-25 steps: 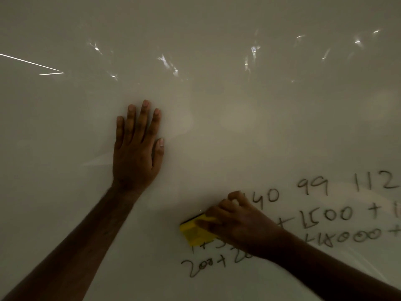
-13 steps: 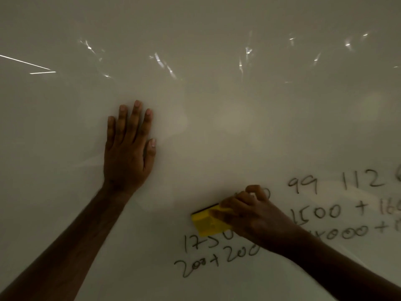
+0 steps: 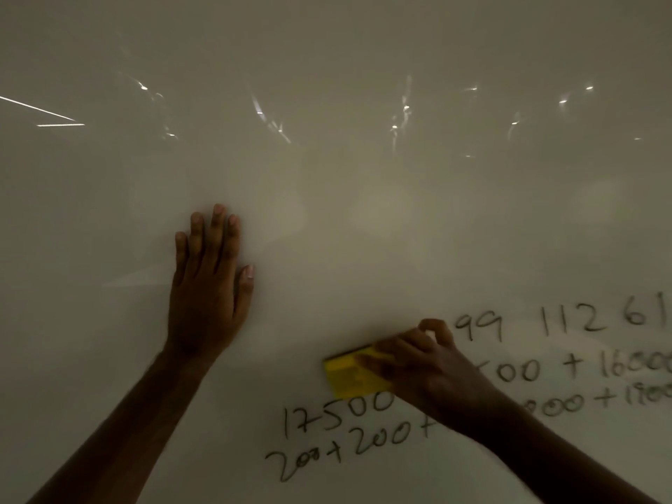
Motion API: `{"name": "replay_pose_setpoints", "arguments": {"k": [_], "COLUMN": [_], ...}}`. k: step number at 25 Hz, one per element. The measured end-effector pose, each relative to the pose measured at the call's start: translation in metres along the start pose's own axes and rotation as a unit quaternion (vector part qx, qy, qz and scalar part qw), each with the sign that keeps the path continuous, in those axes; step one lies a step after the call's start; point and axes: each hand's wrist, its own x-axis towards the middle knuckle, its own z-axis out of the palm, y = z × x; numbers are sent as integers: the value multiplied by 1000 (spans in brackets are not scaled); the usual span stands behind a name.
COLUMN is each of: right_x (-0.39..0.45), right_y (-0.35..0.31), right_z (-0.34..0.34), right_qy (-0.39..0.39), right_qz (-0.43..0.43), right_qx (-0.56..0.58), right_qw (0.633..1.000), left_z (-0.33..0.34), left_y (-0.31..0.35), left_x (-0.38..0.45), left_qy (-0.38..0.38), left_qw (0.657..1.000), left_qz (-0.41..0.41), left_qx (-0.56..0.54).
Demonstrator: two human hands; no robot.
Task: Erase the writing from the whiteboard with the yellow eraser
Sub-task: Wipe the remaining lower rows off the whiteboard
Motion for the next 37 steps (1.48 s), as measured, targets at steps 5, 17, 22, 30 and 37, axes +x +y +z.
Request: {"name": "replay_pose_setpoints", "arguments": {"k": [5, 17, 22, 30, 37], "right_x": [-7, -58, -17, -70, -58], "right_y": [51, 47, 81, 56, 121], "right_z": [-42, -30, -52, -33, -72], "right_qy": [25, -16, 80, -1, 80], "right_qz": [57, 46, 152, 67, 181], "right_qx": [-67, -55, -56, -21, -64], "right_qw": [996, 997, 984, 997, 978], "left_z": [2, 10, 13, 18, 25], "left_y": [14, 63, 81, 98, 127], "left_x": [-3, 38, 45, 59, 74], "left_qy": [-12, -5, -3, 1, -3], "left_qw": [1000, 999, 999, 998, 997], "left_qz": [13, 37, 21, 56, 69], "left_qx": [23, 24, 24, 31, 31]}}
